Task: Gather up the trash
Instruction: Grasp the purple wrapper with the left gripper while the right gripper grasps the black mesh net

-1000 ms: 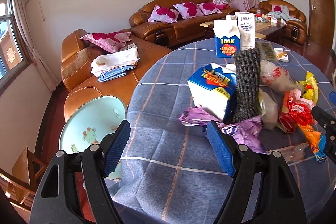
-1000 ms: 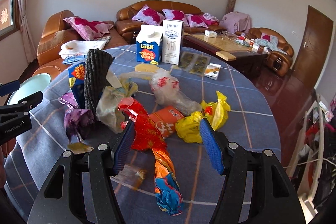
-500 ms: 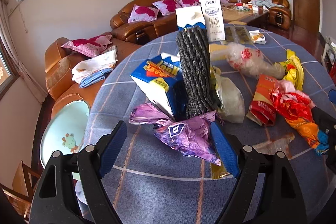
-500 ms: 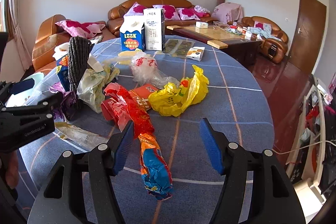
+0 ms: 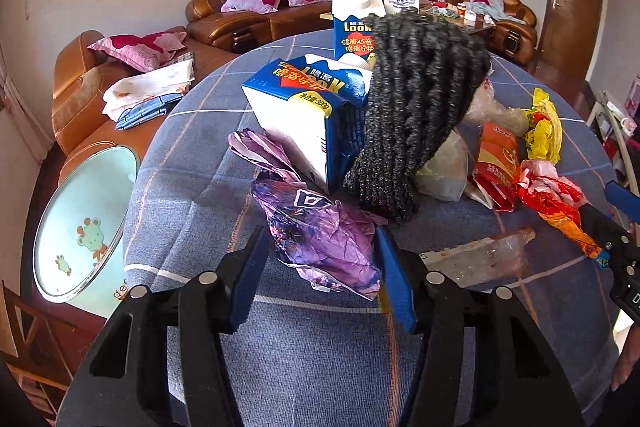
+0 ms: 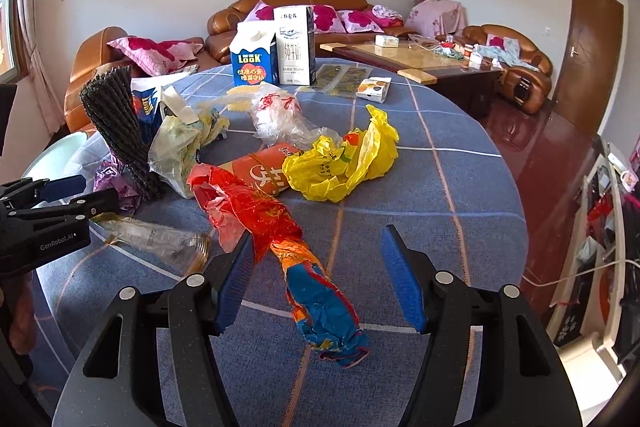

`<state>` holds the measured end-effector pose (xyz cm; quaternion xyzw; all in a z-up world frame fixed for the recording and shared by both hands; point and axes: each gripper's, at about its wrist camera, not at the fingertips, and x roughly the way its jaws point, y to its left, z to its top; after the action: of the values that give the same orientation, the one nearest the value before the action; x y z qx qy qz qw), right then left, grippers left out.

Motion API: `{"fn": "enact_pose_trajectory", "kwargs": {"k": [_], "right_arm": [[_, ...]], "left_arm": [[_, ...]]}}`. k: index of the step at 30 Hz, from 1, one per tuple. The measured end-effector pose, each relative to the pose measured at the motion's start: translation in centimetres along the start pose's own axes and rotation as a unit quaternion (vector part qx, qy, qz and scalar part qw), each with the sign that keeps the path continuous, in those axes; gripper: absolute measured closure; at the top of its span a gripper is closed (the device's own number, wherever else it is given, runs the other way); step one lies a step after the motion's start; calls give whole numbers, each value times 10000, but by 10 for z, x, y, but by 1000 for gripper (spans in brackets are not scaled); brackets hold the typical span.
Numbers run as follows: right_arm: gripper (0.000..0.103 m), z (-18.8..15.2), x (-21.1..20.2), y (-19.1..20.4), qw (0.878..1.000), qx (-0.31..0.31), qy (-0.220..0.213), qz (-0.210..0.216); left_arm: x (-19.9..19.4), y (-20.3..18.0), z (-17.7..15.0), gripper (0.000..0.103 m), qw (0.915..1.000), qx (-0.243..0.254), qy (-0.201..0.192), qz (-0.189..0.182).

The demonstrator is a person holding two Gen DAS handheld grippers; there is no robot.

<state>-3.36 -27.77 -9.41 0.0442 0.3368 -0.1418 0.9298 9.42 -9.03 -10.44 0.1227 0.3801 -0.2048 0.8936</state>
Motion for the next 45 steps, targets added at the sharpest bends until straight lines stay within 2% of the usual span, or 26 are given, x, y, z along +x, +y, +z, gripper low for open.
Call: {"fn": "enact_pose_trajectory", "kwargs": {"k": [1,2,4,7,10,15,19,22,27,31,35,39,45], "right_arm": [[40,0,1,-1,10000,3,9,3],[40,-1,2,-1,10000,10,28,8],[40,-1,3,-1,10000,6,57,8],[40,-2,5,-2,10000,2,85,2],[40,-1,3,-2,10000,0,72,4],[40,4,-5,-3,9999,53,-92,-32],[40,5,-8,1,9999,68,-134,-19],[40,8,-15,8,9997,-4,-248,-58],[40,17,-29,24,9984,5,-455,337],[44,21,-32,47,9960,-107,-430,781],[56,18,-25,72,9927,-340,-240,1131],[69,7,-9,89,9891,-543,146,1361],[76,-2,0,99,9817,-668,579,1684]], "left_arm": [[1,1,0,63,9999,-21,49,-103],[3,2,-2,69,9996,-46,115,-244],[4,2,-3,73,9995,-22,154,-263],[1,1,-4,85,9994,27,95,-331],[-8,2,-4,89,9994,25,-9,-348],[-40,3,-5,89,9984,270,-502,-23],[-48,1,-8,89,9968,497,-501,381],[-52,1,-12,89,9967,545,-410,434],[-53,10,-19,89,9970,499,-377,461],[-54,22,-22,89,9976,293,-358,506],[-54,29,-31,89,9982,146,-280,503],[-59,31,-33,89,9981,129,-350,490],[-58,31,-32,89,9982,129,-359,456]]}}
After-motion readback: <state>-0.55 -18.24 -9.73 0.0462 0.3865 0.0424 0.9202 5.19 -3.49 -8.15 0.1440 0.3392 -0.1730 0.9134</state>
